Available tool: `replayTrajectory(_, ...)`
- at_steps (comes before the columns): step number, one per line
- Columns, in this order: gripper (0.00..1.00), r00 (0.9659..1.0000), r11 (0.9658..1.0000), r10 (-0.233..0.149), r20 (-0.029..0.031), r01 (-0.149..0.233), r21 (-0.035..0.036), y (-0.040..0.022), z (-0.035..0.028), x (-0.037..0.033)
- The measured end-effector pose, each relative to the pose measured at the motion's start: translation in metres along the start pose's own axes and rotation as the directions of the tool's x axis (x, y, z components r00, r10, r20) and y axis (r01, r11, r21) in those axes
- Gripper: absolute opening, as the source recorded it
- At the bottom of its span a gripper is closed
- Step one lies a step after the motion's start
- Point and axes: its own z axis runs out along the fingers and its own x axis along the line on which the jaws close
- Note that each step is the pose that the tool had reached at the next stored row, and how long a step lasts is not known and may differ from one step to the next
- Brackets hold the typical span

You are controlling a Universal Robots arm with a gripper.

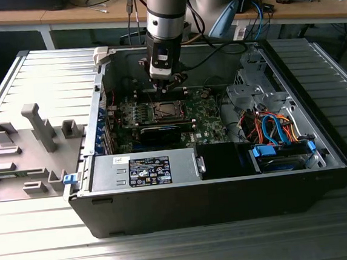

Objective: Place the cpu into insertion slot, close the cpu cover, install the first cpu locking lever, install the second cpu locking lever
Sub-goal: 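Install the first cpu locking lever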

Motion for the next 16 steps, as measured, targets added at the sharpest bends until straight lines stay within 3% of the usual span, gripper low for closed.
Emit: replayTrajectory(16,0.11,0.9997,0.9997,-0.023,0.0009,0.023,0.0014,0.0000,0.0000,0.0000)
